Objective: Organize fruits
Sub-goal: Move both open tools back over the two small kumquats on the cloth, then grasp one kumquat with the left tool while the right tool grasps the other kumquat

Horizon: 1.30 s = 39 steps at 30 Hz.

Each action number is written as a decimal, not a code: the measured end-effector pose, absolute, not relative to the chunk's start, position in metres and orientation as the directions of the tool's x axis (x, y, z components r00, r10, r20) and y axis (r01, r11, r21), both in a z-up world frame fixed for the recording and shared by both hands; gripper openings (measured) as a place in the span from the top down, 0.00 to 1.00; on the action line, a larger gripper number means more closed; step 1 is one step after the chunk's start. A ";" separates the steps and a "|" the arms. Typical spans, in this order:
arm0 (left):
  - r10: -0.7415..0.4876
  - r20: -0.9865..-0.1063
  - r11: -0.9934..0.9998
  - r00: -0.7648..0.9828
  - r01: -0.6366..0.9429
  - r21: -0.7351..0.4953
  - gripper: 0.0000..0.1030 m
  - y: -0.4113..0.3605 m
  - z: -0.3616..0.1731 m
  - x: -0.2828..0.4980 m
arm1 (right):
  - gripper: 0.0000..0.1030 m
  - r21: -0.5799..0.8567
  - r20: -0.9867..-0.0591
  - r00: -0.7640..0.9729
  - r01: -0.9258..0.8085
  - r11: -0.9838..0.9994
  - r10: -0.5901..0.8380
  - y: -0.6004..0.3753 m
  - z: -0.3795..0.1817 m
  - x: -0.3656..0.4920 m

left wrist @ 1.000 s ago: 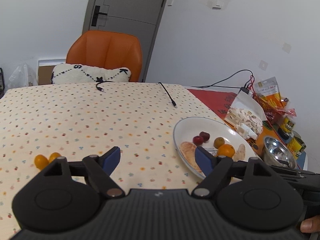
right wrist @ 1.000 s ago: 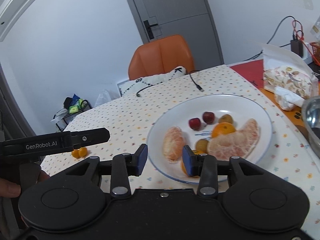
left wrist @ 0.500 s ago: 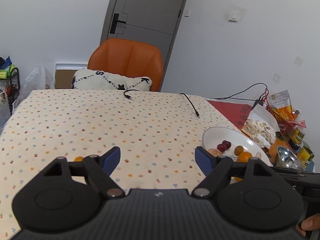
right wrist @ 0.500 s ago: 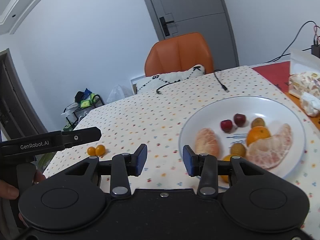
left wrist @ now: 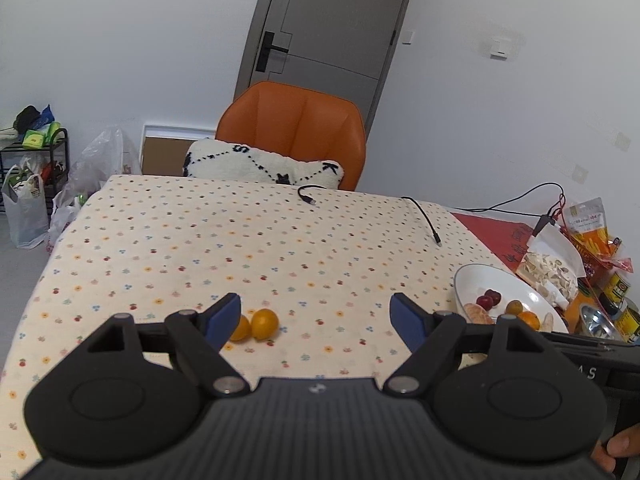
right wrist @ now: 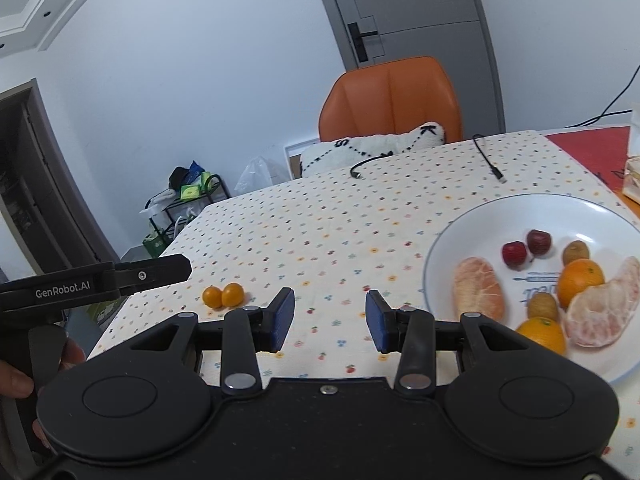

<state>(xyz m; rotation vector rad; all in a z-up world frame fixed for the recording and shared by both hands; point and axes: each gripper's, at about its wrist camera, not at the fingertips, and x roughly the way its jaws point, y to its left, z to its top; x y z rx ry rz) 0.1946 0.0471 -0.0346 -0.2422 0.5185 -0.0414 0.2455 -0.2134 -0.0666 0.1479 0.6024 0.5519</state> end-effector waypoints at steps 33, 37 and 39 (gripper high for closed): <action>-0.065 -0.569 0.948 0.820 -0.127 -0.292 0.53 0.098 -0.089 0.220 | 0.55 0.275 -0.566 0.591 -0.522 0.808 0.574 -0.145 -0.089 0.268; -0.067 -0.575 0.948 0.816 -0.128 -0.293 0.56 0.101 -0.094 0.228 | 0.55 0.273 -0.575 0.578 -0.533 0.801 0.579 -0.136 -0.093 0.272; -0.072 -0.577 0.946 0.814 -0.127 -0.297 0.58 0.101 -0.096 0.233 | 0.55 0.275 -0.580 0.573 -0.531 0.801 0.579 -0.133 -0.094 0.275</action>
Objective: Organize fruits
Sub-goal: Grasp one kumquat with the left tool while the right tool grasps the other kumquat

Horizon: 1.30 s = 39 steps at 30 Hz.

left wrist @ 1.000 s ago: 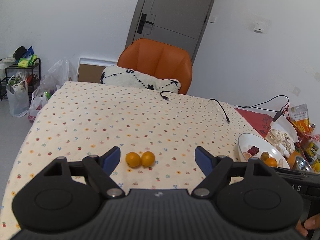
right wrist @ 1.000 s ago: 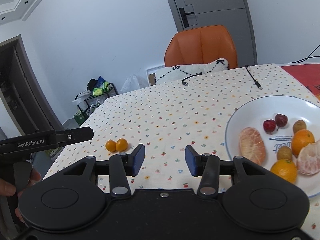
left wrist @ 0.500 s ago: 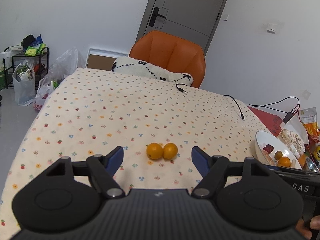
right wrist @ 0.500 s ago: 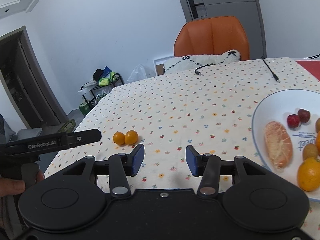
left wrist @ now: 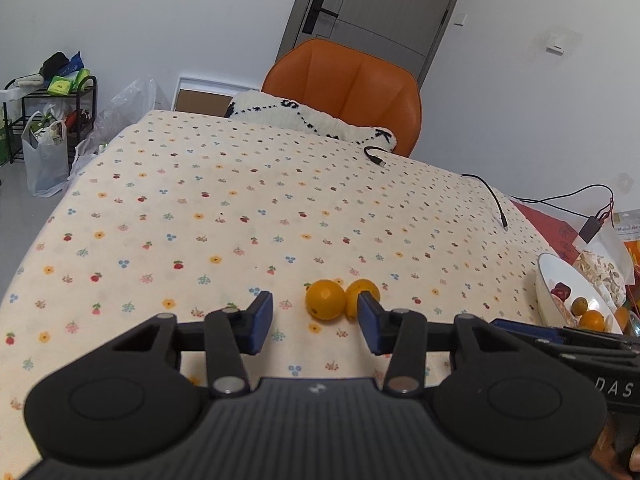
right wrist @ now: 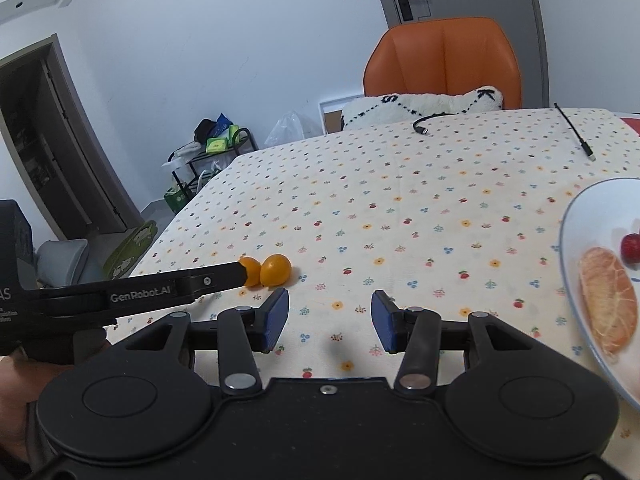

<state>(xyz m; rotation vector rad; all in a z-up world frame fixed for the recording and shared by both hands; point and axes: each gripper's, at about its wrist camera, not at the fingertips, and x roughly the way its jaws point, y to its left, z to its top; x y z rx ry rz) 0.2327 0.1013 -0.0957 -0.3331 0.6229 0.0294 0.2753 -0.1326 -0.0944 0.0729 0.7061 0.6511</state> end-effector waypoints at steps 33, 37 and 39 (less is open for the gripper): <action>-0.040 -0.562 0.924 0.826 -0.184 -0.335 0.79 0.142 -0.094 0.221 | 0.55 0.290 -0.602 0.498 -0.593 0.751 0.625 -0.061 -0.105 0.304; -0.029 -0.566 0.922 0.824 -0.197 -0.334 0.79 0.148 -0.093 0.218 | 0.55 0.281 -0.605 0.491 -0.605 0.745 0.627 -0.050 -0.108 0.304; -0.027 -0.565 0.921 0.825 -0.198 -0.334 0.79 0.149 -0.093 0.217 | 0.55 0.277 -0.611 0.484 -0.611 0.742 0.627 -0.046 -0.110 0.304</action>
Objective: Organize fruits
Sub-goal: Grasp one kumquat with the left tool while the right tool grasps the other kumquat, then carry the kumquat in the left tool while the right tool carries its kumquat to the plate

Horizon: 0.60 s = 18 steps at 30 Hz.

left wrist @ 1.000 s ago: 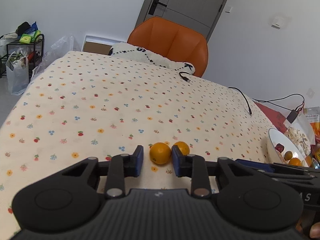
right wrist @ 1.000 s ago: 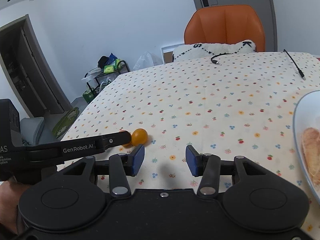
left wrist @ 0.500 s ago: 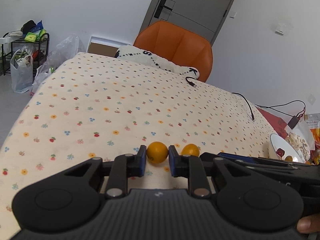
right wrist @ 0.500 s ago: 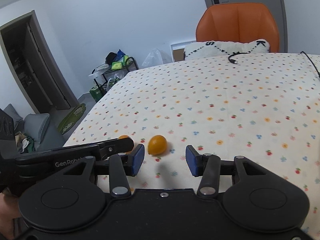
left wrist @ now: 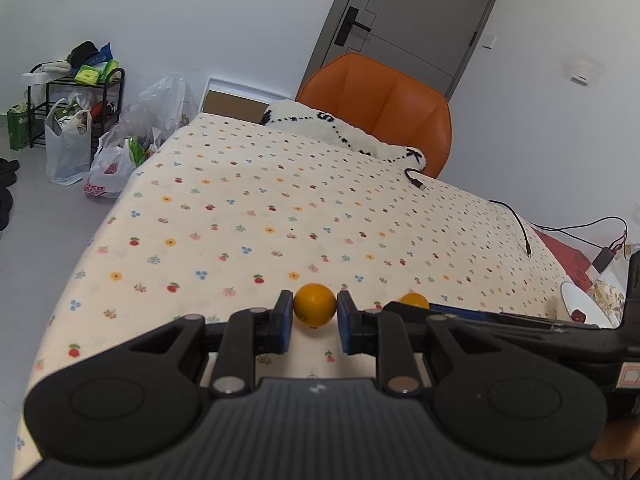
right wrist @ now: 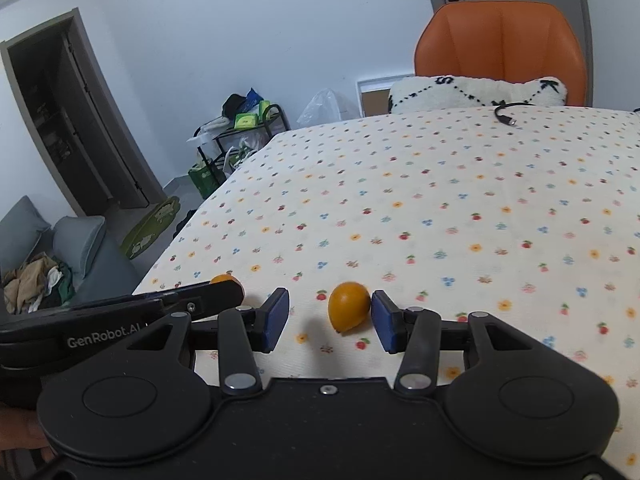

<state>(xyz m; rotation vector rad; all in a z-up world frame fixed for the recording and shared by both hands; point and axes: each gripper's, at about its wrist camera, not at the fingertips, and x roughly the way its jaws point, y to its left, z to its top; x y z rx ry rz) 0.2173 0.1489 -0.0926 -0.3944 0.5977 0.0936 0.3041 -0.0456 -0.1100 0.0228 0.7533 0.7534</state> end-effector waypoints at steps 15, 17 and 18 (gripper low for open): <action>-0.041 -0.552 0.926 0.833 -0.175 -0.334 0.79 0.136 -0.085 0.214 | 0.83 0.258 -0.609 0.513 -0.593 0.763 0.604 -0.066 -0.109 0.297; -0.045 -0.549 0.928 0.835 -0.168 -0.332 0.79 0.132 -0.083 0.214 | 0.83 0.261 -0.606 0.517 -0.588 0.765 0.604 -0.072 -0.107 0.295; -0.047 -0.547 0.929 0.836 -0.164 -0.332 0.79 0.130 -0.082 0.214 | 0.83 0.261 -0.603 0.520 -0.587 0.766 0.604 -0.075 -0.106 0.294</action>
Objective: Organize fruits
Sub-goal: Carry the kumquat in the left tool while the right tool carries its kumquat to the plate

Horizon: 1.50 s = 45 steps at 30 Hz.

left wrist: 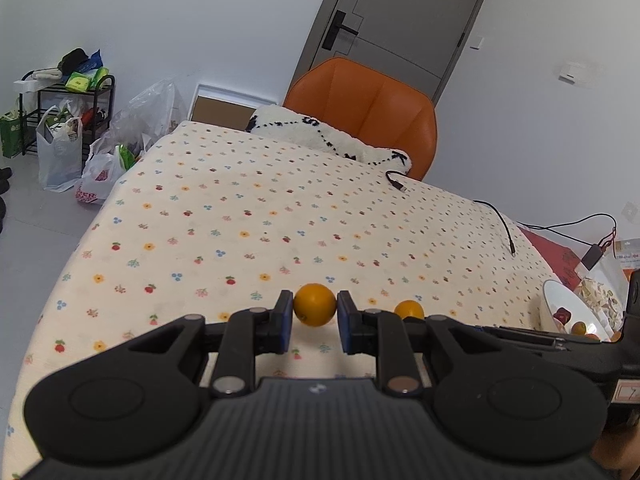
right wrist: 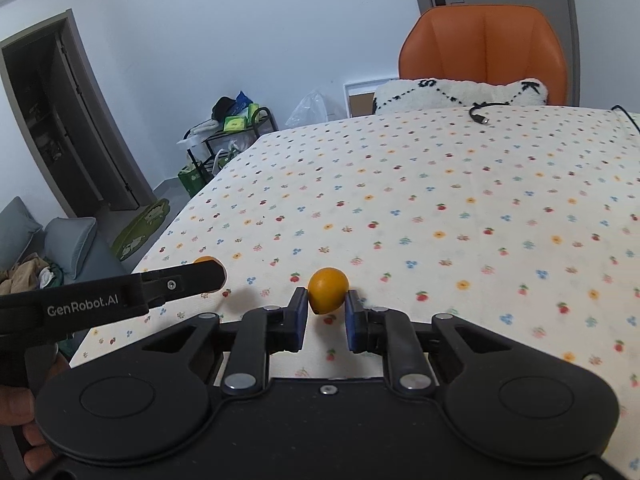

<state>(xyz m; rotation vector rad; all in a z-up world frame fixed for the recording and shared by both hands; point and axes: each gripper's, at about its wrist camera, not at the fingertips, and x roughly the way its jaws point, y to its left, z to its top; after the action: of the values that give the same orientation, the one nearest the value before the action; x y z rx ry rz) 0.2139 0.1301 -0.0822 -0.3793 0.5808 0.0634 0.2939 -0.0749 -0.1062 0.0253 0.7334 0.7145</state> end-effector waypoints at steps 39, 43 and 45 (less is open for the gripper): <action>-0.198 -0.486 0.957 0.851 0.060 -0.284 0.79 0.003 -0.044 0.224 | 0.83 0.268 -0.500 0.690 -0.452 0.851 0.523 -0.213 -0.063 0.263; -0.218 -0.481 0.956 0.849 0.085 -0.282 0.79 -0.012 -0.042 0.226 | 0.83 0.267 -0.493 0.708 -0.431 0.862 0.506 -0.228 -0.061 0.260; -0.227 -0.478 0.954 0.848 0.096 -0.283 0.79 -0.018 -0.042 0.228 | 0.83 0.266 -0.491 0.715 -0.421 0.867 0.498 -0.236 -0.060 0.260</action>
<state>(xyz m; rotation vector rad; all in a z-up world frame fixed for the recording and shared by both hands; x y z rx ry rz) 0.2277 -0.0179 -0.0419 -0.2546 0.5326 -0.1725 0.2598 -0.2360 -0.0603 0.1392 0.5826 0.5101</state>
